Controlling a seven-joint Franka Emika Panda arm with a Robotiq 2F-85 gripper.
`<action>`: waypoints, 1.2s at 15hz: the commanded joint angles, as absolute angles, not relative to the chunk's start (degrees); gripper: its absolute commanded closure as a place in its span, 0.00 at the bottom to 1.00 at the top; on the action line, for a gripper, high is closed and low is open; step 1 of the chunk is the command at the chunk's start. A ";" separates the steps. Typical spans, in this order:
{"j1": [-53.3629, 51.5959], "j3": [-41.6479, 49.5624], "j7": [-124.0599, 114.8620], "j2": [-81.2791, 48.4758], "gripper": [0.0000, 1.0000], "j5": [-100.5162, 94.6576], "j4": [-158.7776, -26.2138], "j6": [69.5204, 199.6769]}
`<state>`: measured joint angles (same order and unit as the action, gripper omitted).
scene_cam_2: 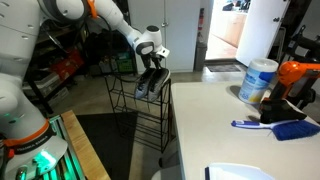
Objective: Pick up the shoe on the right side of the shoe rack and move it on the left side of the shoe on the shoe rack
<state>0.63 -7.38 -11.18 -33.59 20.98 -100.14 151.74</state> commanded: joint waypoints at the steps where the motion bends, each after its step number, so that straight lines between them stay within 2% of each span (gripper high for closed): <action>1: 0.12 -6.20 -10.82 -32.70 0.93 20.24 -100.64 153.04; 18: -4.92 -1.07 -12.09 -25.32 0.94 8.18 -105.41 153.81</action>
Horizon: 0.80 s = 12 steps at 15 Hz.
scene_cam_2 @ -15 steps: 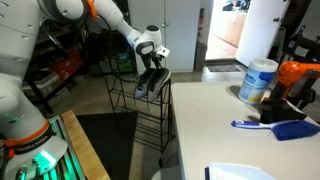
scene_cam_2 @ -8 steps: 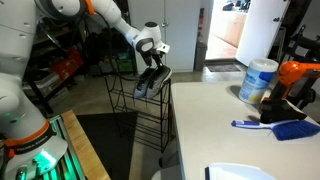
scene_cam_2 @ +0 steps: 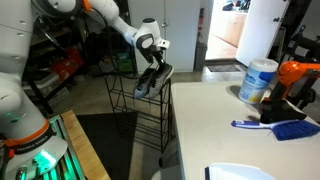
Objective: Pick up the shoe on the right side of the shoe rack and move it on the left side of the shoe on the shoe rack
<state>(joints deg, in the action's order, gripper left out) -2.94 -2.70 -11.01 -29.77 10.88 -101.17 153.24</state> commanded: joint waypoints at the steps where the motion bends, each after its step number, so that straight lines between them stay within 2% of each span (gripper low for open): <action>1: -5.33 -0.94 -12.29 -24.28 0.94 7.54 -106.26 153.73; 9: -11.16 4.68 -22.91 -13.52 0.94 -6.35 -115.13 153.23; 12: -11.70 4.07 -26.30 -9.87 0.94 -10.40 -118.07 151.52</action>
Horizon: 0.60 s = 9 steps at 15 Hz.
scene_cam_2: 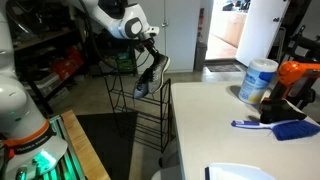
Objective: Pick up the shoe on the right side of the shoe rack and move it on the left side of the shoe on the shoe rack
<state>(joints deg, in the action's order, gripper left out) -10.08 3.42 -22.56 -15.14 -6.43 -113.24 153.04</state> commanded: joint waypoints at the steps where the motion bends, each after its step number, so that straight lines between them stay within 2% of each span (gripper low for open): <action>1: -11.43 2.94 -26.05 -8.76 0.94 -10.06 -119.16 150.61; 7: -10.15 -5.35 -19.50 -1.84 0.93 4.43 -125.01 139.02; 8: -9.96 -4.57 -22.62 -5.67 0.88 0.61 -122.09 142.45; 9: -10.02 -5.49 -21.93 -4.66 0.88 2.07 -122.79 140.75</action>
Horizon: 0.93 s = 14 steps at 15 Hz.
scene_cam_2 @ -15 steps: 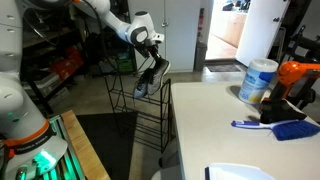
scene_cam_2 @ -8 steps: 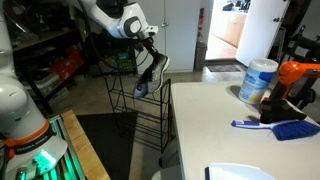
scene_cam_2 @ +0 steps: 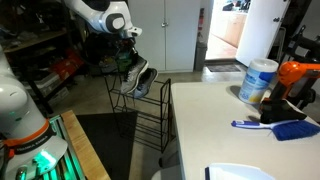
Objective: Pick up the shoe on the right side of the shoe rack and move it on the left side of the shoe on the shoe rack
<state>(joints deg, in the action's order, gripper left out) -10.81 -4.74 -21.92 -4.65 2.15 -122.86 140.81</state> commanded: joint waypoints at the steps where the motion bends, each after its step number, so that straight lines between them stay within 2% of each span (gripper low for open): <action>1: -10.04 -5.99 -21.69 -3.88 0.88 2.71 -123.37 140.02; 3: -9.91 -6.10 -21.25 -3.23 0.88 2.98 -123.80 139.75; 4: -9.78 -6.07 -21.12 -3.22 0.95 2.98 -123.84 139.75; 7: -11.33 -8.34 -19.77 -2.93 0.94 5.35 -126.51 144.16; 14: -13.69 -13.65 -17.19 -3.70 0.95 11.57 -135.94 167.16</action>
<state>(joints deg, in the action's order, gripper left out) -13.17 -12.39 -20.71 -3.82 6.88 -131.87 157.86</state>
